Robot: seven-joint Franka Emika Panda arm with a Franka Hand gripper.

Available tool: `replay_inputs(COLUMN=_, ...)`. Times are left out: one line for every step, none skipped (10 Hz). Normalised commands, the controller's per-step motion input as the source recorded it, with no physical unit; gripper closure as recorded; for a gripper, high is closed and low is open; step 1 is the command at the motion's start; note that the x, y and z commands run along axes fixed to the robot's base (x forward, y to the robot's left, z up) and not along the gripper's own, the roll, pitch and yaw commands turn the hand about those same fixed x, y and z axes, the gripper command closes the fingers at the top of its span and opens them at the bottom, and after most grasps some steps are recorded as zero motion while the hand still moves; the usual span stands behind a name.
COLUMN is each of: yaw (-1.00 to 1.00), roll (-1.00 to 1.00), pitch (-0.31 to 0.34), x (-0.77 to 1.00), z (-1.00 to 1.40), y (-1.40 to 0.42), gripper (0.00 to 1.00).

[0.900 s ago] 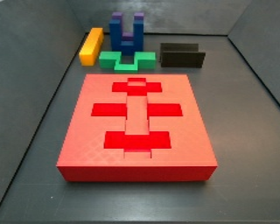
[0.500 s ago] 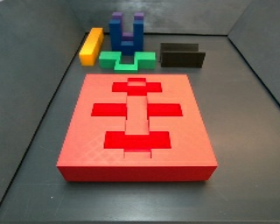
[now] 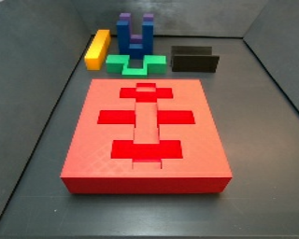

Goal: Pick up the purple object. Move up. Move to above the board. Insert the purple object.
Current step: Pick up the purple object.

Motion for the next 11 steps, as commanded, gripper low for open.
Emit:
replay_inputs(yaw=-0.19, roll=0.0, pitch=0.0, x=0.27, z=-0.23, y=0.29, gripper=0.0)
replay_inputs(yaw=0.0, roll=0.0, pitch=0.0, x=0.0, z=0.0, y=0.02, gripper=0.0)
replay_inputs(yaw=0.08, roll=-0.03, pitch=-0.069, x=0.0, z=-0.22, y=-0.01, gripper=0.0)
replay_inputs(yaw=0.08, roll=-0.08, pitch=-0.083, x=0.23, z=-0.23, y=-0.04, gripper=0.0)
replay_inputs(yaw=0.0, roll=-0.03, pitch=-0.064, x=0.26, z=-0.21, y=-0.08, gripper=0.0)
replay_inputs(yaw=0.0, roll=-0.03, pitch=-0.029, x=0.3, z=-0.19, y=0.0, gripper=0.0)
replay_inputs(yaw=0.0, roll=-0.03, pitch=-0.03, x=0.27, z=-0.17, y=0.0, gripper=0.0)
replay_inputs(yaw=0.0, roll=-0.02, pitch=-0.044, x=0.19, z=-0.17, y=-0.03, gripper=0.0)
replay_inputs(yaw=0.0, roll=-0.01, pitch=-0.037, x=0.14, z=-0.12, y=-0.12, gripper=0.0)
replay_inputs(yaw=0.04, roll=0.0, pitch=-0.05, x=0.02, z=-0.18, y=-0.18, gripper=0.0)
replay_inputs(yaw=0.03, roll=0.0, pitch=-0.074, x=0.0, z=-0.28, y=-0.19, gripper=0.0)
